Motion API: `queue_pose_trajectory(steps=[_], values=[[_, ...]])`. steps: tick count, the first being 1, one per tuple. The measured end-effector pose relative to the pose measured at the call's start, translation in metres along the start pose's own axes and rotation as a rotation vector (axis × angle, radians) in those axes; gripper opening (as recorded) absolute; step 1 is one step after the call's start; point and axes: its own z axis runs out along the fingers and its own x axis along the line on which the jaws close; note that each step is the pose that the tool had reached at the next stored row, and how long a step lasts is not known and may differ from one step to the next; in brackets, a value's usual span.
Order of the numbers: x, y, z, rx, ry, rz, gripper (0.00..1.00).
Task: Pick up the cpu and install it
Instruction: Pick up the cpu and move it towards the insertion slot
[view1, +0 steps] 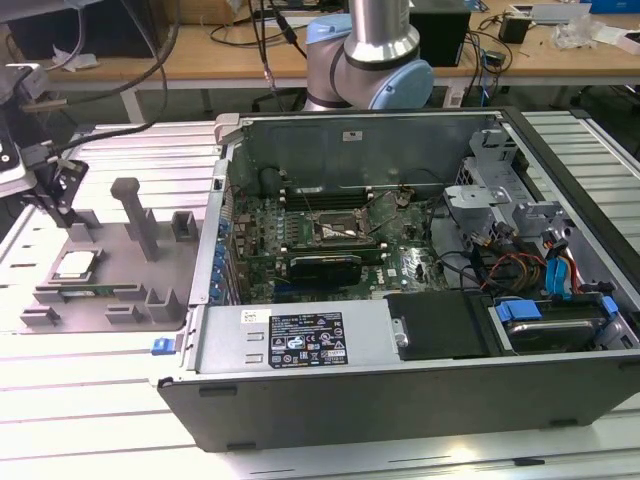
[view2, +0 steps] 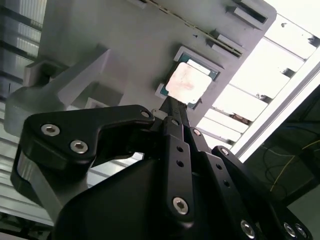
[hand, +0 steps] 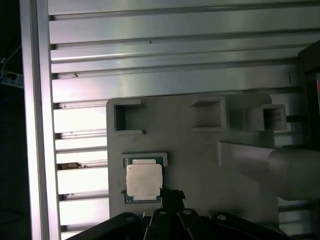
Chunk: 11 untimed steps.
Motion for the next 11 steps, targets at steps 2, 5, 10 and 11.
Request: queue_pose_trajectory(steps=[2,5,10,11], values=[[0.0014,-0.0003,0.0058,0.0,0.0002,0.0,0.11],[0.0049,-0.0011,0.0166,0.0001,0.0003,0.0,0.11],[0.0087,-0.0033,0.027,0.0,0.0002,0.0,0.11],[0.0097,-0.0044,0.0307,0.0001,0.0004,0.0,0.11]])
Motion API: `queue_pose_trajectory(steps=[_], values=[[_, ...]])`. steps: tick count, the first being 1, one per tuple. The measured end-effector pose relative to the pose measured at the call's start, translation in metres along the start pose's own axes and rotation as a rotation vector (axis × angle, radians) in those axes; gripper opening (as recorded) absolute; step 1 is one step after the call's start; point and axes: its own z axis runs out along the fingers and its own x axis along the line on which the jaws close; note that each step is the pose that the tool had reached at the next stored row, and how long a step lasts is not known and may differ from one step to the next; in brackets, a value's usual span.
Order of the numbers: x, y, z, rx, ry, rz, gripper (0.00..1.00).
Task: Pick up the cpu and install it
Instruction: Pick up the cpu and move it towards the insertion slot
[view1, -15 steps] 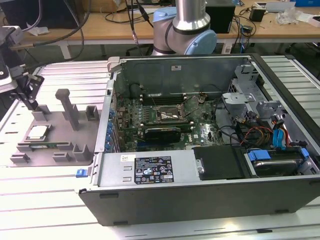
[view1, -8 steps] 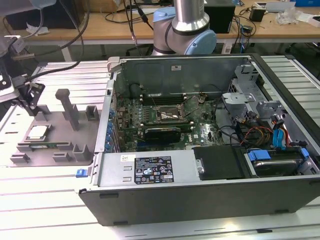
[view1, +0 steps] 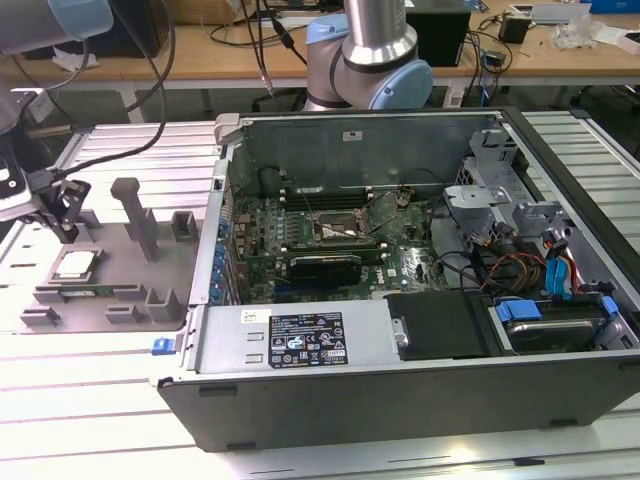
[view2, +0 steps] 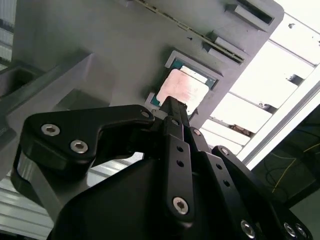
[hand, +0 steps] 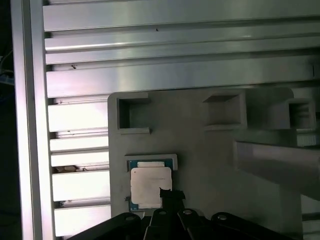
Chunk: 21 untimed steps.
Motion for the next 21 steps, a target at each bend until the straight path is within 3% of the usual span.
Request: queue_pose_trajectory(steps=[6,9,16,21], values=[[0.0055,-0.0027,0.0116,-0.0002,-0.0002,0.0,0.11],[0.0089,-0.0052,0.0214,0.0,0.0003,0.0,0.11],[0.01,-0.0057,0.0256,-0.0056,0.0005,0.0,0.11],[0.0122,-0.0062,0.0306,-0.0088,-0.0045,0.0,0.11]])
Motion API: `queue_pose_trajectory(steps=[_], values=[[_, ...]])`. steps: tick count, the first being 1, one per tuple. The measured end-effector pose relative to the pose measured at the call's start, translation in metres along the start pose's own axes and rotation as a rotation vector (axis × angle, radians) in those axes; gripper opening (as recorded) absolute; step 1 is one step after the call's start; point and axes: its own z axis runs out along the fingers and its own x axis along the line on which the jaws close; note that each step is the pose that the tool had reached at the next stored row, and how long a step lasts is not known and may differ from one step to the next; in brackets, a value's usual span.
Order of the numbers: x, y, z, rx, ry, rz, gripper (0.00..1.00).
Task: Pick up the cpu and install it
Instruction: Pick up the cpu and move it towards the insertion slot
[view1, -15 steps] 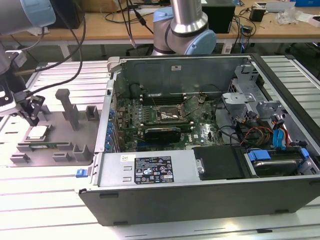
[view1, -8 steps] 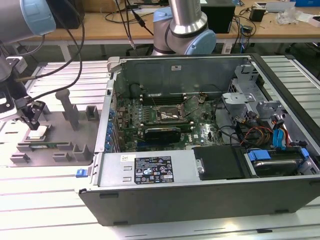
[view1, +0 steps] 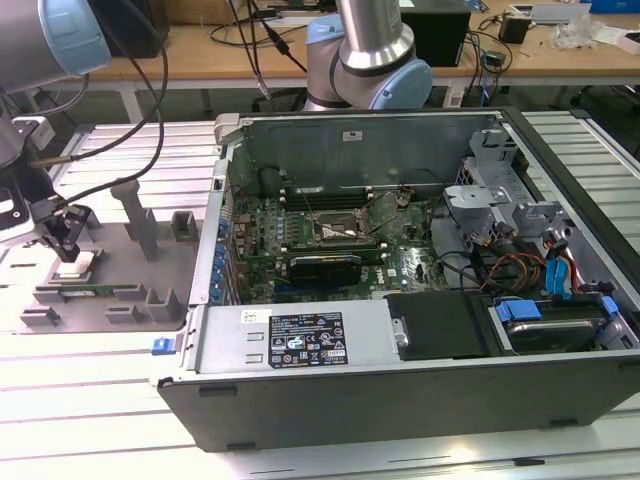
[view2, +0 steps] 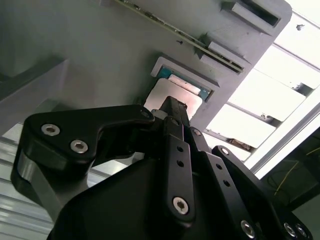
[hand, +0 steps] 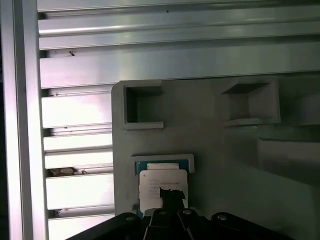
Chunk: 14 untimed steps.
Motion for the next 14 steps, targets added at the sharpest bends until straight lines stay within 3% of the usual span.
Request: queue_pose_trajectory(steps=[7,10,11,13,14], values=[[0.0001,-0.0001,0.0,0.0,0.0001,0.0,0.11],[0.0001,-0.0001,0.0,0.0,0.0001,0.0,0.24],[0.0001,-0.0001,0.0,0.0,0.0001,0.0,0.24],[0.0,-0.0002,0.0,0.0,0.0001,0.0,0.42],[0.0001,-0.0002,0.0,0.0,0.0001,0.0,0.42]])
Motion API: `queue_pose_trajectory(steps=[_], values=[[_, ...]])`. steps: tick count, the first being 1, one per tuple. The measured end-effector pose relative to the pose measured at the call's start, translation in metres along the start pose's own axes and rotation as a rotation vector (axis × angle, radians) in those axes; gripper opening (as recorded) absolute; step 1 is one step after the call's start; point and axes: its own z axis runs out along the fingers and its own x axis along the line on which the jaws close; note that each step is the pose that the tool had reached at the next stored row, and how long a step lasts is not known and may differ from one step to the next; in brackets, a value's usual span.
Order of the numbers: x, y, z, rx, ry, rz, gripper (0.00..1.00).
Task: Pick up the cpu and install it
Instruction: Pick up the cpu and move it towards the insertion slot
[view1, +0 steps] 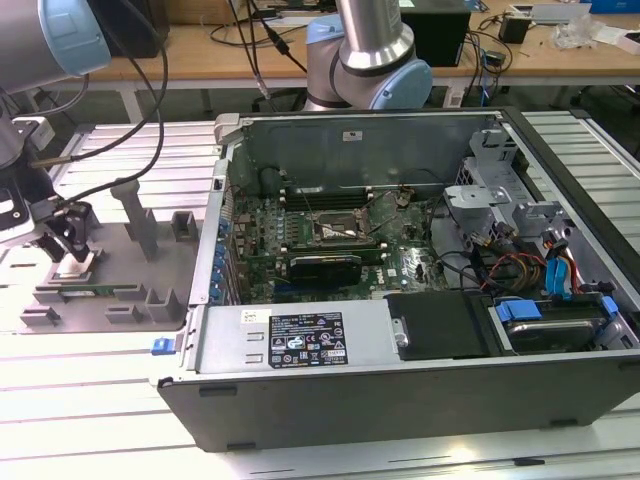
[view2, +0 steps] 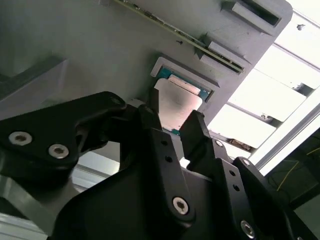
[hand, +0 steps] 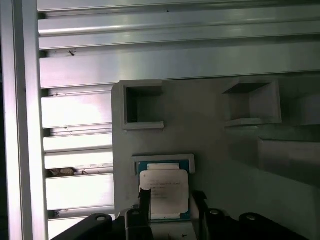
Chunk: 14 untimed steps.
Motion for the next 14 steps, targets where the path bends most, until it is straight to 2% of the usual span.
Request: queue_pose_trajectory(steps=[1,2,3,5,6,9,14], values=[[0.0,0.0,0.0,0.0,0.0,0.0,0.48],[0.0,0.0,0.0,0.0,0.0,0.0,0.48],[0.0,0.0,0.0,0.0,0.0,0.0,0.55],[0.0001,-0.0002,0.0003,-0.0002,-0.0013,0.0,0.55],[0.0002,-0.0002,0.0007,-0.0019,-0.0097,-0.001,0.55],[0.0017,-0.0003,0.0024,-0.0041,-0.0281,-0.001,0.55],[0.0061,-0.0008,0.0046,-0.0041,-0.0285,-0.002,0.55]])
